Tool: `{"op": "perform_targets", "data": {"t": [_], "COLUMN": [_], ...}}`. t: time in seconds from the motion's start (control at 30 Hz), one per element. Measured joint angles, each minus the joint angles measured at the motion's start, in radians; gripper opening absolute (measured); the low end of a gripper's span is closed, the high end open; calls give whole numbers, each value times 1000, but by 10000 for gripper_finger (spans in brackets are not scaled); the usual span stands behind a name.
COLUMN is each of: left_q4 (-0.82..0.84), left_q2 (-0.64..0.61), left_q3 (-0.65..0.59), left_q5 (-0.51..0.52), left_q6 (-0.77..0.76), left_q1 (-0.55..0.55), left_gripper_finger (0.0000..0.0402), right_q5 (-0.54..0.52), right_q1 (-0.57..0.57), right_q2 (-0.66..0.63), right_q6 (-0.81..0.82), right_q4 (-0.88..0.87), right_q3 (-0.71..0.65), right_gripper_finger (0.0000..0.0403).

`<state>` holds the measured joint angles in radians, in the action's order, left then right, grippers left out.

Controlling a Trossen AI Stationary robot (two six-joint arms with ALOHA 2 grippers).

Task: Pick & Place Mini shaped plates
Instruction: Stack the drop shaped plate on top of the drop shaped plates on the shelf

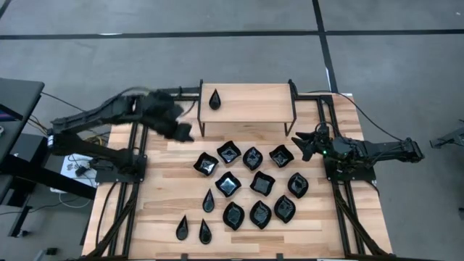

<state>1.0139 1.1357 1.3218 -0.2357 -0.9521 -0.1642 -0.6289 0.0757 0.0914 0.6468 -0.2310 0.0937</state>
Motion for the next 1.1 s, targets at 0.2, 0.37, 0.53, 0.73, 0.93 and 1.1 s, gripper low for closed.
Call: {"op": "perform_targets", "data": {"t": [0.2,0.37,0.53,0.73,0.93,1.1], "left_q4": [-4,-11,-29,-140,-298,-324], "left_q2": [-74,-74,-73,-71,-23,60], "left_q3": [-162,-258,-341,-431,-488,-488], "left_q5": [32,33,58,123,174,183], "left_q6": [-327,-551,-769,-942,-975,-963], "left_q1": [242,419,568,703,770,806], "left_gripper_finger": [76,76,76,76,82,117], "right_q5": [0,0,0,0,0,0], "right_q1": [0,0,0,0,0,0], "right_q2": [0,0,0,0,0,0], "right_q6": [0,0,0,0,0,0], "right_q4": [0,0,0,0,0,0], "right_q3": [0,0,0,0,0,0], "right_gripper_finger": [221,221,221,221,221,221]}}
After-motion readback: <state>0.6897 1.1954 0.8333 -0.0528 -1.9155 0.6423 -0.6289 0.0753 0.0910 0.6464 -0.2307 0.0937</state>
